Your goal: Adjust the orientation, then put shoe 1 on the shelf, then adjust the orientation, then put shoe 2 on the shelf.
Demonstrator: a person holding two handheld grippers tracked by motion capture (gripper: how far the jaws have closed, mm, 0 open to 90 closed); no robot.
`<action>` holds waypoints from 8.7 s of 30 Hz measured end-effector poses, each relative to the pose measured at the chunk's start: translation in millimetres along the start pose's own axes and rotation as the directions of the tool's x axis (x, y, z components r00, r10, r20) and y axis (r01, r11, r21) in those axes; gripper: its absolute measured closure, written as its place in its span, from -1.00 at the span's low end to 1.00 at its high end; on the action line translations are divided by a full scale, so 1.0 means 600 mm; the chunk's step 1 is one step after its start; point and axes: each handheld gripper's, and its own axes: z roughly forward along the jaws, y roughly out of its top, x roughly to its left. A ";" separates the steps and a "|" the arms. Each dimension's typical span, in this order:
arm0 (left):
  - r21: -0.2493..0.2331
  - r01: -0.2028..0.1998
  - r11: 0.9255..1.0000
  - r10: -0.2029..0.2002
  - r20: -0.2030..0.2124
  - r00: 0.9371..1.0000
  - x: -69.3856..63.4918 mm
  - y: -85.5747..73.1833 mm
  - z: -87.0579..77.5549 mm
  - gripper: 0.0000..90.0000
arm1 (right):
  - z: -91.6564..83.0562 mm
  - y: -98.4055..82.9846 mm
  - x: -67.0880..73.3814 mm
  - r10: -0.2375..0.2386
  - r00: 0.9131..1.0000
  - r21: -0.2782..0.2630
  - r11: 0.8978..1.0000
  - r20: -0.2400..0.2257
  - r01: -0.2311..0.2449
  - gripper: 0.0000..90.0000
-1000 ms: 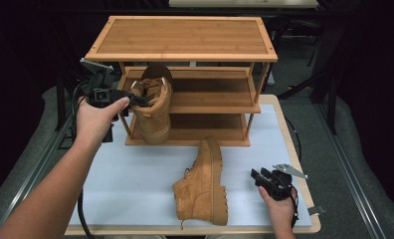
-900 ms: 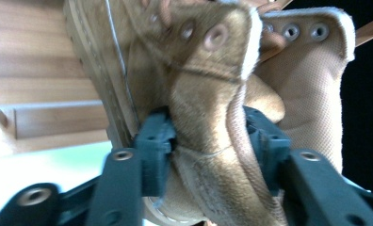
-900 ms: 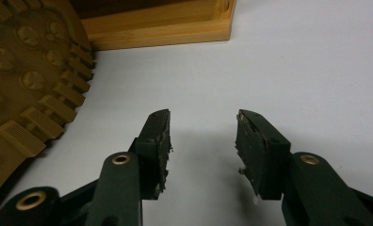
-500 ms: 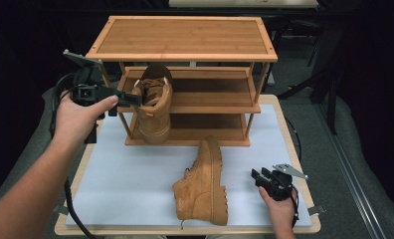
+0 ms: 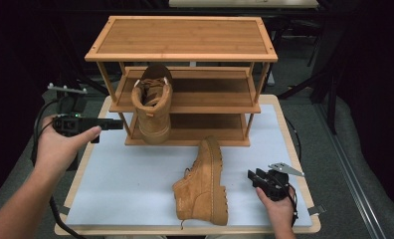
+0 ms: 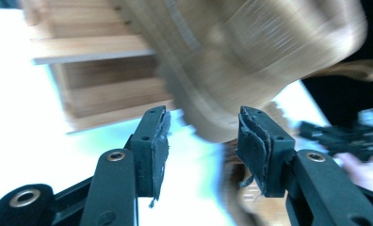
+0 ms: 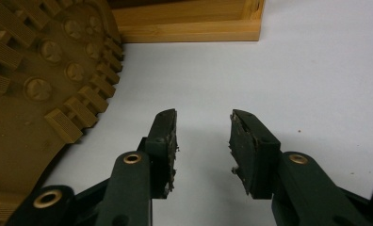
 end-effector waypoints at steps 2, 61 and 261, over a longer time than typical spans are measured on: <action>-0.006 -0.023 1.000 0.022 -0.043 0.999 0.012 -0.022 0.013 0.17 | 0.000 0.000 0.001 0.000 1.000 -0.002 1.000 -0.002 0.000 0.36; -0.103 -0.040 0.994 0.012 -0.254 0.967 0.150 -0.301 0.183 -0.06 | -0.021 0.071 0.179 -0.343 0.931 -0.041 0.939 -0.122 0.341 1.00; -0.151 -0.073 0.986 0.050 -0.150 0.987 0.111 -0.202 0.153 0.00 | -0.054 0.428 0.182 0.229 0.924 0.137 0.971 -0.307 -0.195 0.18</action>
